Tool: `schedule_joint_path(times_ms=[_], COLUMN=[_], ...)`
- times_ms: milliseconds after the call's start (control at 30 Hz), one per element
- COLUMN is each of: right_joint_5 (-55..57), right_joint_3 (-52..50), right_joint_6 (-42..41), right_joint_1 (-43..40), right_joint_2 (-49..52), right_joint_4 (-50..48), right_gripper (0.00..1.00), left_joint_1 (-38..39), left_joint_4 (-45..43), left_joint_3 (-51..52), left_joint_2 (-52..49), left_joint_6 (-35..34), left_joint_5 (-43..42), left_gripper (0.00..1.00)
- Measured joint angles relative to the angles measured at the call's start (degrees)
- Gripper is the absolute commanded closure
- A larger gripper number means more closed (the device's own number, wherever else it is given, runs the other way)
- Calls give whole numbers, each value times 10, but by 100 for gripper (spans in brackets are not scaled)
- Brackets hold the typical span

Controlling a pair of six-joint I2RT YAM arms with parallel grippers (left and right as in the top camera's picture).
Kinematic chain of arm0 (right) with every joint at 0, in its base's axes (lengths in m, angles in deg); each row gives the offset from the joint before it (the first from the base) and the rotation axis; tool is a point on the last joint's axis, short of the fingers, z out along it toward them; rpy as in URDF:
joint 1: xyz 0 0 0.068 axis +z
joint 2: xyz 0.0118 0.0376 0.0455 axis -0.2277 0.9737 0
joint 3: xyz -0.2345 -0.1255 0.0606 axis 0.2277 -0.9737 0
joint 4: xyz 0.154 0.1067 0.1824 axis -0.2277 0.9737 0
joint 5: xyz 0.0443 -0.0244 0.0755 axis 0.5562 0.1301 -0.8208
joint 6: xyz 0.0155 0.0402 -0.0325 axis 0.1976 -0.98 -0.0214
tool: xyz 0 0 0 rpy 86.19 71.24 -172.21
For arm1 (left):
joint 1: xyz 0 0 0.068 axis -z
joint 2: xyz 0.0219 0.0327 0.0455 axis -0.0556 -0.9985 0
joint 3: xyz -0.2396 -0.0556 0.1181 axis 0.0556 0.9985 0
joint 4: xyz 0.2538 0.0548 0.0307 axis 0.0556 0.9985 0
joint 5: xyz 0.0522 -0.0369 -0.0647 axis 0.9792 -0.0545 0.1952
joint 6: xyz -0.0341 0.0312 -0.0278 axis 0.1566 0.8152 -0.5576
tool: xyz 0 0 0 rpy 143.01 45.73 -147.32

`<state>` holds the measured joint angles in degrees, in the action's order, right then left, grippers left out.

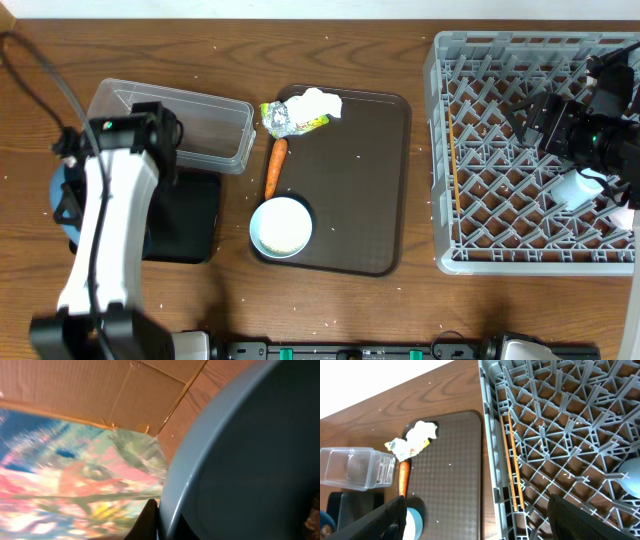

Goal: Sort waste into correct bins and load items into the dishwasher rack

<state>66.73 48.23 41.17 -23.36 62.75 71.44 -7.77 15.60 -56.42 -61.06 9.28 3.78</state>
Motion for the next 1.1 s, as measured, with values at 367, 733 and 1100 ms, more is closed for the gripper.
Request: schedule_joint_path(times_ms=[367,733,1100], right_joint_5=[0,0,-24], right_joint_3=[0,0,0], right_joint_6=[0,0,19], right_joint_1=[0,0,0], right_joint_2=[0,0,0], right_joint_4=[-1,2,12], right_gripper=[17,18,18], left_joint_1=[62,85,143], left_joint_4=[21,20,7], left_joint_3=[0,0,-73], left_joint_2=[-52,-52,-23], left_joint_6=[10,10,17], left_joint_5=[77,111,11], left_gripper=[94,94,94])
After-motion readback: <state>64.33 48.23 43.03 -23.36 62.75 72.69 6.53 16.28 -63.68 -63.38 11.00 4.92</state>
